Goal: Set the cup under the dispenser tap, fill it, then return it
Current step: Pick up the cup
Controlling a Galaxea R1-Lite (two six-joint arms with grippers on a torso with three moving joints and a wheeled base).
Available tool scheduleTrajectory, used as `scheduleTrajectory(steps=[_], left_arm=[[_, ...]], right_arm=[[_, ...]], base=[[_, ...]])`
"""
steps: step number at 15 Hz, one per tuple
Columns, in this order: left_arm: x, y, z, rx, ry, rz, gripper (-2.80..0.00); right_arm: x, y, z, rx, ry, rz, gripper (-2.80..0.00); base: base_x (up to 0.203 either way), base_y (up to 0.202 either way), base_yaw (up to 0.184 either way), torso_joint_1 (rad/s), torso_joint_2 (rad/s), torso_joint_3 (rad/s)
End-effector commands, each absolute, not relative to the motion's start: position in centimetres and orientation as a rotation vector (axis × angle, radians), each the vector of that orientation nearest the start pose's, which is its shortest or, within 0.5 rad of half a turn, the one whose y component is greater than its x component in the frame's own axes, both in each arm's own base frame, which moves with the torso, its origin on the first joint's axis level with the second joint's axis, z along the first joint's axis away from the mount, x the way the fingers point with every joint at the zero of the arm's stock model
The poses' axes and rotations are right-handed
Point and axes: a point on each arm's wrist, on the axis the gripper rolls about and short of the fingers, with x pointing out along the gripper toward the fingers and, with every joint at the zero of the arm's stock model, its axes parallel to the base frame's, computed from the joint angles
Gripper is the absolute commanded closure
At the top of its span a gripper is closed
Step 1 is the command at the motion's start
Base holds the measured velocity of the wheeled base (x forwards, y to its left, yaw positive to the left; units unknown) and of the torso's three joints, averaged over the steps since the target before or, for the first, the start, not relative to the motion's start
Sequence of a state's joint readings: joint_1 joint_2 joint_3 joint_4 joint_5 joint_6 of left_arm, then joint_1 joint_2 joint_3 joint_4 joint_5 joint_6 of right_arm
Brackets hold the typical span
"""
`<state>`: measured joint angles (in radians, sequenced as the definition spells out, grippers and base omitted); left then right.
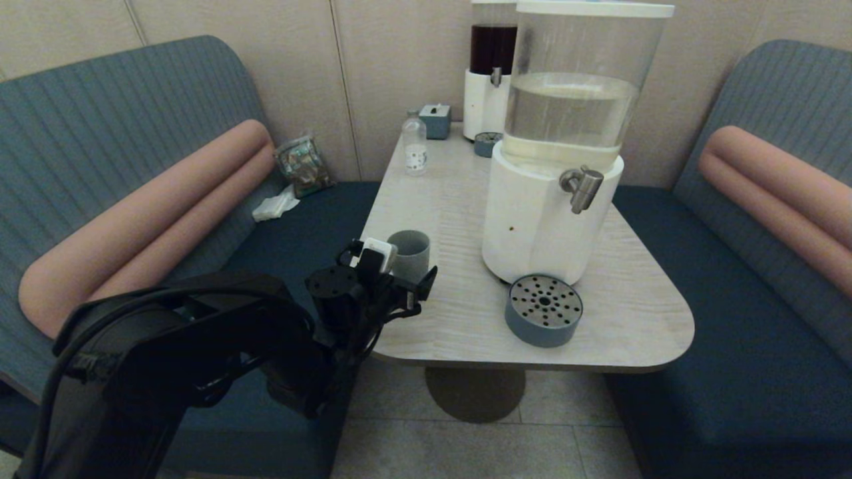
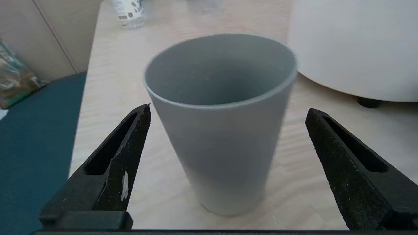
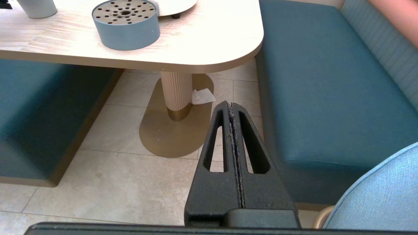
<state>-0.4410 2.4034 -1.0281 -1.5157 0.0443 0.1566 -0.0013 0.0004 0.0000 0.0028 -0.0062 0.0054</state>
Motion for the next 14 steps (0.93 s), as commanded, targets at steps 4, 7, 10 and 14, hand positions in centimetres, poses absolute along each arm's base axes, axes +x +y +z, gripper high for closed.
scheduleTrajectory(steps=[4, 7, 10, 14], left_arm=[[40.1, -18.2, 5.5, 0.134, -0.186, -0.368, -2.8], [40.5, -18.3, 5.3, 0.144, -0.197, -0.363, -2.8], [40.8, -18.4, 5.5, 0.143, -0.199, -0.363, -2.8], [41.0, -18.5, 5.3, 0.146, -0.202, -0.361, -2.8]], right_arm=[[-2.3, 0.0, 7.5, 0.006, 0.005, -0.008, 0.0], [-2.3, 0.0, 7.5, 0.006, 0.005, -0.008, 0.0], [-2.3, 0.0, 7.5, 0.006, 0.005, -0.008, 0.0], [-2.3, 0.0, 7.5, 0.006, 0.004, -0.008, 0.0]], base=[[0.0, 0.0, 0.0, 0.0, 0.0, 0.0], [0.0, 0.0, 0.0, 0.0, 0.0, 0.0], [0.0, 0.0, 0.0, 0.0, 0.0, 0.0], [0.0, 0.0, 0.0, 0.0, 0.0, 0.0]])
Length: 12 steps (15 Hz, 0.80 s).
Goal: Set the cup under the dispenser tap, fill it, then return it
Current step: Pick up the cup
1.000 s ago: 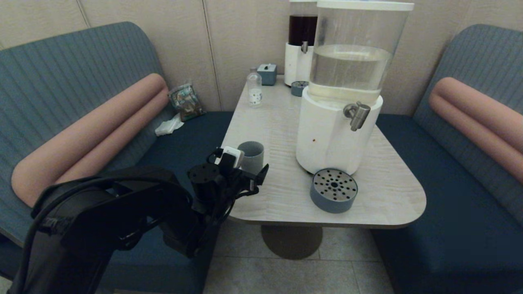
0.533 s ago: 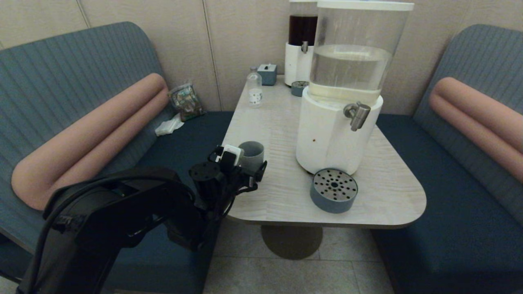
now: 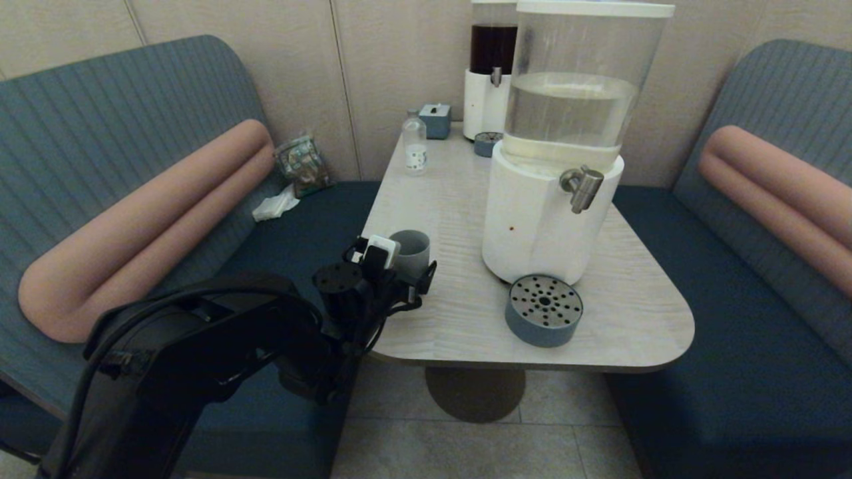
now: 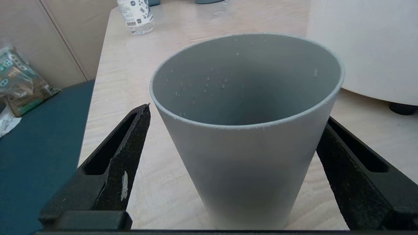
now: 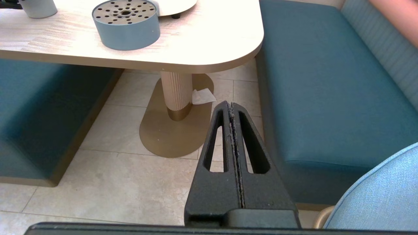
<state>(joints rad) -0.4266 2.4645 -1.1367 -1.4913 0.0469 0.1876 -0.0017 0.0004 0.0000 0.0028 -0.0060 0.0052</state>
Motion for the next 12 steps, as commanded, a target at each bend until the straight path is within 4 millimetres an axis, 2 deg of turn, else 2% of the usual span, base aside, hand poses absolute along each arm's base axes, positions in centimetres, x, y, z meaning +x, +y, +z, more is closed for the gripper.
scheduleTrajectory(steps=[1, 3, 4, 10, 12], left_arm=[[41.05, -18.53, 5.33, 0.146, -0.201, -0.359, -2.8], [41.18, -18.41, 5.36, 0.146, -0.203, -0.347, -2.8], [41.28, -18.38, 5.49, 0.145, -0.209, -0.343, 0.0], [41.64, -18.23, 5.12, 0.149, -0.209, -0.337, 0.0], [41.38, -18.12, 5.55, 0.148, -0.219, -0.334, 0.0]], right_arm=[[-2.28, -0.01, 7.52, 0.005, 0.003, -0.008, 0.0], [-2.28, -0.01, 7.52, 0.005, 0.003, -0.008, 0.0], [-2.27, -0.01, 7.52, 0.005, 0.005, -0.008, 0.0], [-2.28, -0.01, 7.52, 0.005, 0.003, -0.008, 0.0], [-2.27, -0.01, 7.52, 0.006, 0.005, -0.008, 0.0]], base=[[0.0, 0.0, 0.0, 0.0, 0.0, 0.0], [0.0, 0.0, 0.0, 0.0, 0.0, 0.0], [0.0, 0.0, 0.0, 0.0, 0.0, 0.0], [0.0, 0.0, 0.0, 0.0, 0.0, 0.0], [0.0, 0.0, 0.0, 0.0, 0.0, 0.0]])
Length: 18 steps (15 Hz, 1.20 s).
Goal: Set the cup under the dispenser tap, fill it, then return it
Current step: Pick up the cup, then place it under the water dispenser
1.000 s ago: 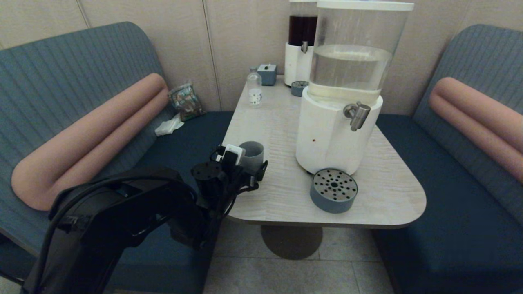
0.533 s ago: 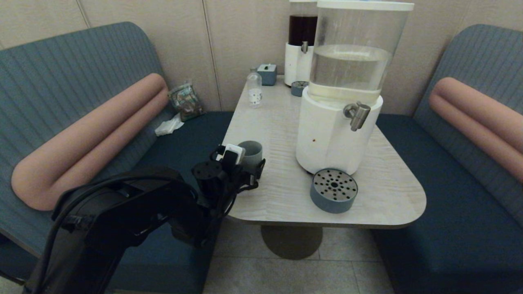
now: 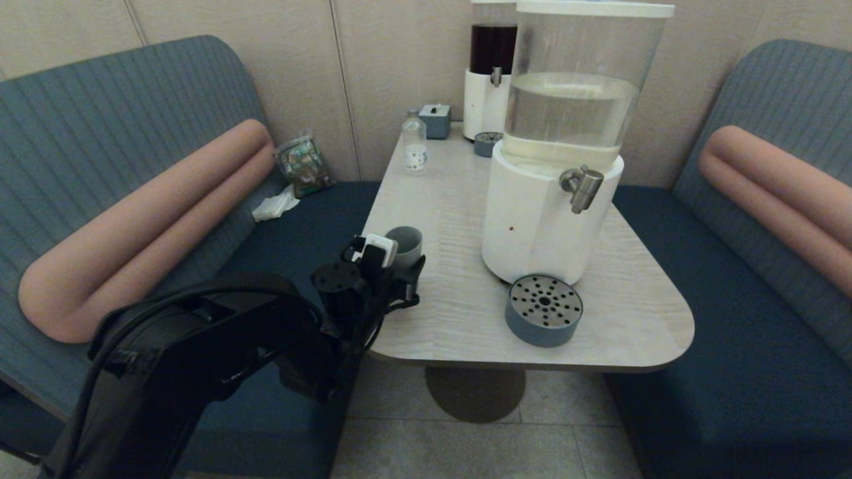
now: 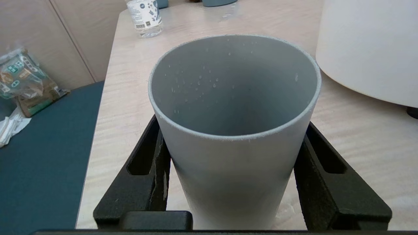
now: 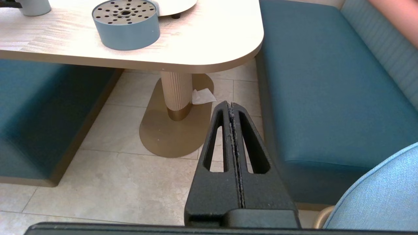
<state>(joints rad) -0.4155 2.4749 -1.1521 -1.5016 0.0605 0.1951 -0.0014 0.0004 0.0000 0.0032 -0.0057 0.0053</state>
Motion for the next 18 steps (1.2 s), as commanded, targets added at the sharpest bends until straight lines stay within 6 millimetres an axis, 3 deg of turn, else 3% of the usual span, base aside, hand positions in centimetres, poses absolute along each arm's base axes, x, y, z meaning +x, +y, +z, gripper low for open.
scheduleTrajectory(steps=[1, 5, 8, 15, 18], left_arm=[[41.1, -18.0, 6.4, 0.145, -0.237, -0.329, 0.0], [38.5, -17.1, 9.6, 0.141, -0.253, -0.323, 0.0], [36.1, -17.5, 10.6, 0.143, -0.235, -0.357, 0.0], [29.3, -21.6, 14.2, 0.101, -0.279, -0.494, 0.0], [27.6, -23.6, 14.2, 0.089, -0.278, -0.539, 0.0]], right_arm=[[-2.3, 0.0, 7.5, 0.006, 0.005, -0.008, 0.0], [-2.3, 0.0, 7.5, 0.005, 0.005, -0.007, 0.0], [-2.3, 0.0, 7.5, 0.005, 0.005, -0.007, 0.0], [-2.3, 0.0, 7.5, 0.006, 0.005, -0.008, 0.0], [-2.3, 0.0, 7.5, 0.006, 0.005, -0.008, 0.0]], base=[[0.0, 0.0, 0.0, 0.0, 0.0, 0.0], [0.0, 0.0, 0.0, 0.0, 0.0, 0.0], [0.0, 0.0, 0.0, 0.0, 0.0, 0.0], [0.0, 0.0, 0.0, 0.0, 0.0, 0.0], [0.0, 0.0, 0.0, 0.0, 0.0, 0.0]])
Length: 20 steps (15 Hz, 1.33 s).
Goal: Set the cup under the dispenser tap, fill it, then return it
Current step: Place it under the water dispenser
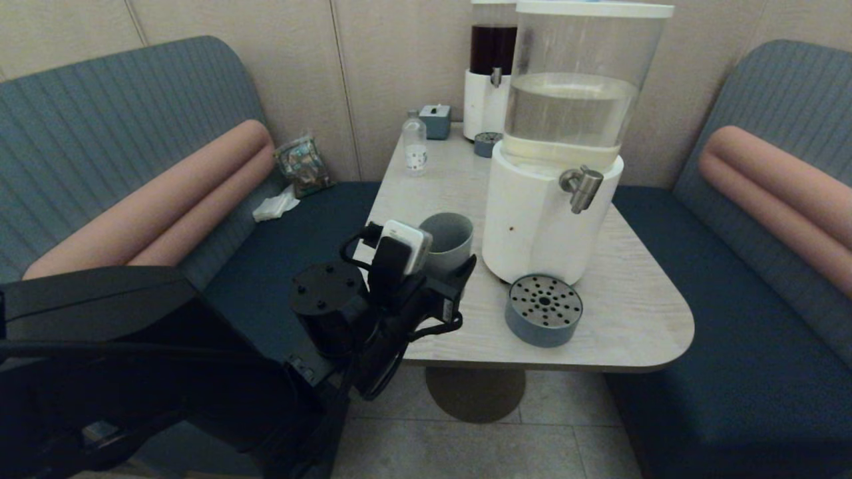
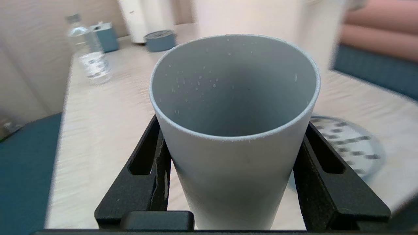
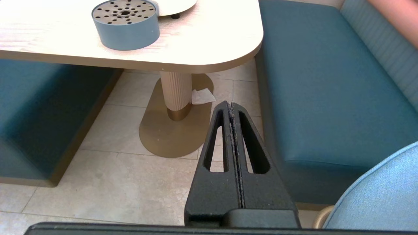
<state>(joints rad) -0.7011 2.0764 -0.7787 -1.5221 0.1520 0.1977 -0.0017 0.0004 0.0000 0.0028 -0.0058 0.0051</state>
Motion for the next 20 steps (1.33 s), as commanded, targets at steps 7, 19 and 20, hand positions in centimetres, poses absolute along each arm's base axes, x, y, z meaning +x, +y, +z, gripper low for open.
scheduleTrajectory(steps=[7, 19, 20], left_arm=[[24.6, -27.7, 13.4, 0.075, -0.262, -0.626, 0.0], [24.6, -33.3, 11.8, 0.1, -0.242, -0.656, 0.0], [24.6, -33.6, 11.8, 0.102, -0.238, -0.66, 0.0]], right_arm=[[-2.3, 0.0, 7.5, 0.005, 0.005, -0.008, 0.0], [-2.3, 0.0, 7.5, 0.005, 0.005, -0.008, 0.0], [-2.3, 0.0, 7.5, 0.006, 0.005, -0.008, 0.0]], base=[[0.0, 0.0, 0.0, 0.0, 0.0, 0.0], [0.0, 0.0, 0.0, 0.0, 0.0, 0.0], [0.0, 0.0, 0.0, 0.0, 0.0, 0.0]])
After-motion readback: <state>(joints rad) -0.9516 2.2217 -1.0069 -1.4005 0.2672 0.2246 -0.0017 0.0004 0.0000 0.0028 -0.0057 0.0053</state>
